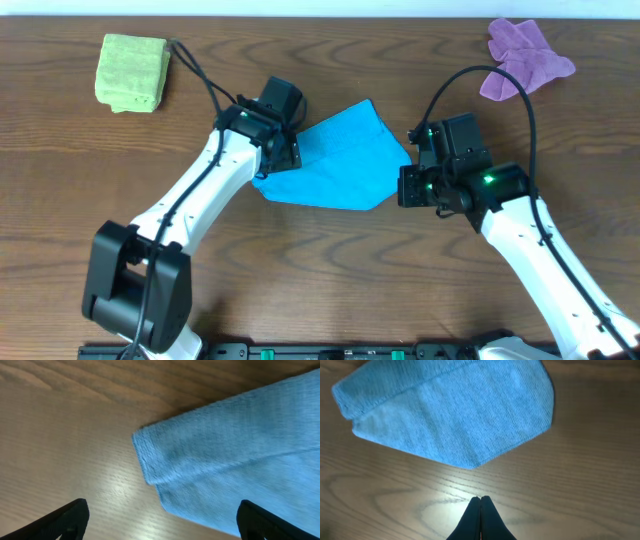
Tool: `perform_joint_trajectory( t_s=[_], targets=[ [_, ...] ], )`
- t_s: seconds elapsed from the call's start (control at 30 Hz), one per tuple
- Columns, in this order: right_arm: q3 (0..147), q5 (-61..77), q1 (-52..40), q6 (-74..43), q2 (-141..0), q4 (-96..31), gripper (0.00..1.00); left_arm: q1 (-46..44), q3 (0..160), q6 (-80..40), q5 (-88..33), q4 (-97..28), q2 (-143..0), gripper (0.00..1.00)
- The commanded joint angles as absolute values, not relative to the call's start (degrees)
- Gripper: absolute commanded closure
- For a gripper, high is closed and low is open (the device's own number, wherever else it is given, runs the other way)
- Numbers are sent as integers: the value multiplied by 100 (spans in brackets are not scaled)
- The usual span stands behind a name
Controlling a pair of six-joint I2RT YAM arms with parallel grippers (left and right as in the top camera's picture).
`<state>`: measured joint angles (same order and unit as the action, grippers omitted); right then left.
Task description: Fold the cloth
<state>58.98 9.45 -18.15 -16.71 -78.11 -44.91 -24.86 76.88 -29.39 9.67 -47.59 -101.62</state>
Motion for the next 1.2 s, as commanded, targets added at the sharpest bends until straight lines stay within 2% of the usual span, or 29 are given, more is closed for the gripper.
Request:
perform_joint_trajectory(
  t_s=[0.0, 0.13, 0.17, 0.27, 0.37, 0.63, 0.83, 1.17],
  targets=[
    [5876, 1009, -1656, -1623, -7653, -4410, 99, -2477, 7210, -2613, 1347, -4563, -10497, 3],
    [5876, 1328, -1428, -1590, -7476, -4434, 98, -2482, 6818, -2644, 1131, -4058, -10702, 0],
    [5876, 1391, -1382, -1531, -7446, -4440, 98, -2484, 6781, -2650, 998, -3957, -10722, 5],
    [5876, 1400, -1334, -1509, -7400, -4477, 99, -2482, 6755, -2749, 805, -3739, -10726, 6],
    [5876, 1398, -1337, -1511, -7397, -4530, 98, -2484, 6755, -2783, 690, -3573, -10726, 16],
    [5876, 1400, -1337, -1511, -7397, -4633, 98, -2482, 6755, -2976, 589, -3249, -10753, 32],
    [5876, 1400, -1337, -1511, -7397, -4633, 98, -2477, 6755, -3046, 567, -3116, -10844, 27],
    [5876, 1400, -1337, -1514, -7397, -4630, 99, -2467, 6753, -3039, 615, -2932, -10884, 31]
  ],
)
